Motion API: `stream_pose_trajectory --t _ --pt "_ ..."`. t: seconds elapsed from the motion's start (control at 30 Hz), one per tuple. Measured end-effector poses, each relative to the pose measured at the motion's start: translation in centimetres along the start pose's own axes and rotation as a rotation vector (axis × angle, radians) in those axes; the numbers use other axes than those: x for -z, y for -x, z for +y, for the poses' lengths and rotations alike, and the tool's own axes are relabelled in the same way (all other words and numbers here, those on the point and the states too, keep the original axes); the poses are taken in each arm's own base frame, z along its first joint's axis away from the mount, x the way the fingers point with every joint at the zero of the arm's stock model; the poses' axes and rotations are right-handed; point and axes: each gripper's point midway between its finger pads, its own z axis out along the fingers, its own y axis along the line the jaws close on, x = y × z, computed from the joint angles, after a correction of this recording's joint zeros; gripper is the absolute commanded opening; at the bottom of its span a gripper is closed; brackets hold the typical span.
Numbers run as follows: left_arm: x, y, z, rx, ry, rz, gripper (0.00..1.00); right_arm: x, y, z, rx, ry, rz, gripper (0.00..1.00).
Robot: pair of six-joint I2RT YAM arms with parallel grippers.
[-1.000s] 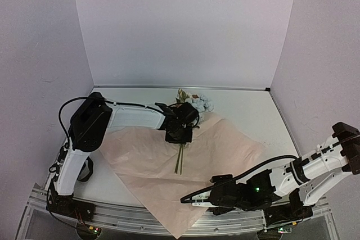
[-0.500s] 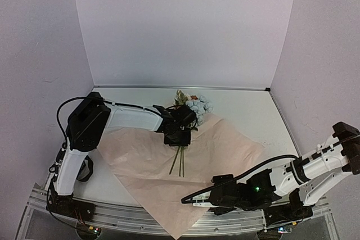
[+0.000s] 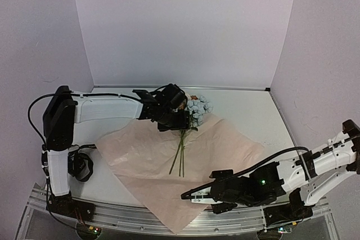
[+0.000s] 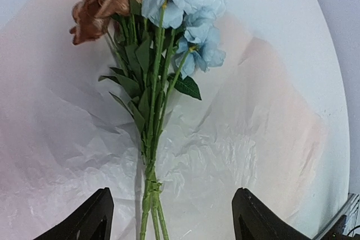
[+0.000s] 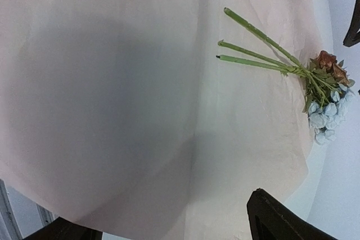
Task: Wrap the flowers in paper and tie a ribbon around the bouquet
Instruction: Pick up the bottom corner of the flattened wrapping paper from the center of the board, then fold the bottom corner of the flattened wrapping paper at the center of the board.
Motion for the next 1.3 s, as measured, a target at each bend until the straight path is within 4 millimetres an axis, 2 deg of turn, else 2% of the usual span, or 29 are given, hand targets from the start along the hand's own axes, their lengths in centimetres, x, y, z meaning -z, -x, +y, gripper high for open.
stream_pose_trajectory --t 0.07,0.13,0.23,0.33,0.4,0.53,0.63,0.77,0.87,0.93,0.97,1.1,1.17,1.3 --pt "1.6 1.1 1.0 0.022 -0.007 -0.02 0.75 0.3 0.4 -0.2 -0.004 0.005 -0.006 0.68" --pt "3.0 2.1 2.5 0.045 -0.004 -0.04 0.73 0.6 0.8 -0.4 -0.007 0.008 -0.009 0.47" --pt "5.3 3.2 5.1 0.073 0.007 -0.07 0.72 1.1 1.4 -1.0 -0.021 0.012 -0.01 0.31" --pt "7.7 4.1 7.0 0.092 0.013 -0.105 0.71 1.5 1.9 -2.1 -0.081 0.025 -0.008 0.24" --pt "9.7 4.6 7.5 0.089 0.001 -0.135 0.72 1.7 1.9 -3.1 -0.139 0.043 0.005 0.19" --pt "13.7 4.9 7.2 0.059 -0.054 -0.198 0.72 1.9 1.8 -5.9 -0.299 0.088 0.049 0.11" --pt "16.7 5.0 7.2 0.034 -0.097 -0.243 0.7 1.1 1.6 -8.1 -0.427 0.121 0.099 0.07" --pt "19.8 4.6 6.9 -0.01 -0.165 -0.284 0.62 -1.0 0.9 -9.8 -0.559 0.161 0.18 0.07" --pt "20.6 3.1 6.3 -0.049 -0.242 -0.26 0.58 -2.8 0.5 -10.6 -0.622 0.183 0.247 0.07" --pt "20.3 1.6 5.9 -0.078 -0.284 -0.224 0.56 -3.9 0.3 -11.0 -0.654 0.19 0.281 0.09" --pt "19.8 0.6 5.7 -0.093 -0.303 -0.197 0.56 -4.5 0.2 -11.2 -0.672 0.19 0.296 0.13" --pt "17.7 -3.6 5.0 -0.137 -0.354 -0.086 0.55 -6.4 -0.4 -12.3 -0.744 0.178 0.343 0.43" --pt "16.7 -5.5 4.7 -0.154 -0.373 -0.035 0.53 -7.3 -0.8 -12.9 -0.795 0.168 0.364 0.47" --pt "14.4 -8.0 4.2 -0.171 -0.394 0.041 0.47 -8.4 -1.9 -14.2 -0.886 0.147 0.394 0.65"
